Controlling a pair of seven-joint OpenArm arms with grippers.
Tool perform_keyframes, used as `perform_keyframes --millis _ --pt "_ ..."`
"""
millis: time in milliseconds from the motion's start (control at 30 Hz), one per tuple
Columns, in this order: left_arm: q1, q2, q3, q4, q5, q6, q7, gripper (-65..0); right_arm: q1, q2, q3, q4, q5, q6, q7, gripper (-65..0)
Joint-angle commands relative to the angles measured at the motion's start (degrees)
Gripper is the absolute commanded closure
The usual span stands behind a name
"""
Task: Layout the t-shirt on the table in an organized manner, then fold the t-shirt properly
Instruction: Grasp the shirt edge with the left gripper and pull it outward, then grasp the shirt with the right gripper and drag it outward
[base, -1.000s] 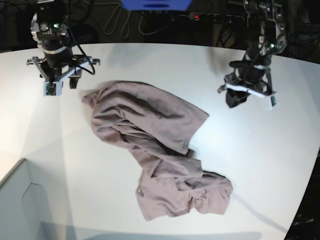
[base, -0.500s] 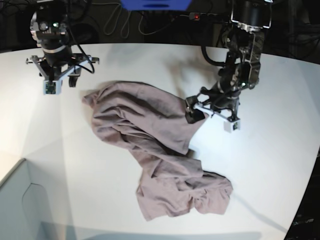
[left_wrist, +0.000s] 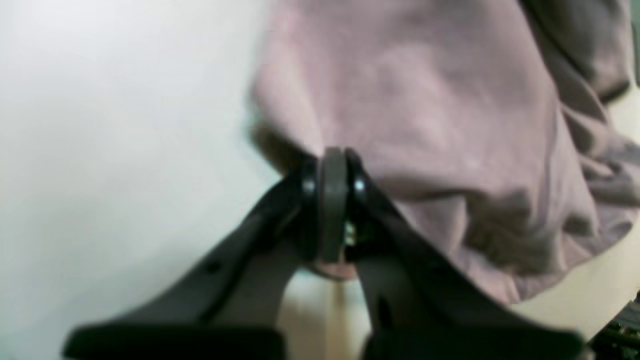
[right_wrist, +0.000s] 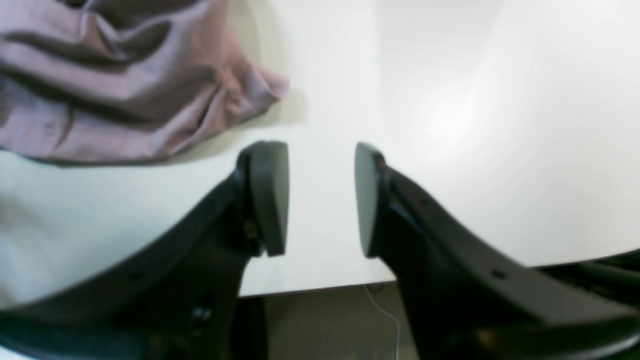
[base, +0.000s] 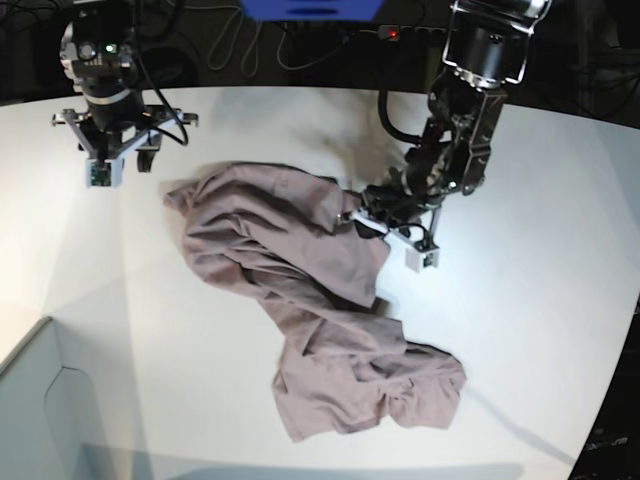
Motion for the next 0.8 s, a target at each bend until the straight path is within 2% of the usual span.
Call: perform_keyframes --millis 0,67,267,467,667,767 --pt "0.61 -0.16 -0.11 2.06 0.34 0.69 1.12 -1.4 0.04 0.29 0.2 0.9 -0.41 0.21 1.12 -22.2" --pt "3.51 -0.25 -1.69 7.25 0.34 0.69 1.12 0.0 0.31 0.29 0.2 0.9 -0.41 0.21 1.12 -22.2" --pt "16.87 0.02 -12.5 26.59 0.43 0.86 1.21 -0.1 1.71 0.29 0.11 0.99 -0.49 0.21 1.12 -22.2" --pt "28.83 1.77 -19.71 39.07 0.34 0.6 1.12 -0.1 3.47 0.03 -0.15 1.08 -0.49 0.21 1.12 -22.2" --pt "33.05 6.78 -28.06 41.36 0.34 0.51 1.12 -0.1 5.32 0.29 -6.31 1.08 -0.49 0.21 1.12 -22.6" --pt "33.14 7.49 -29.3 39.77 0.34 0.51 1.12 -0.1 6.9 0.29 -10.09 1.08 -0.49 0.21 1.12 -22.7"
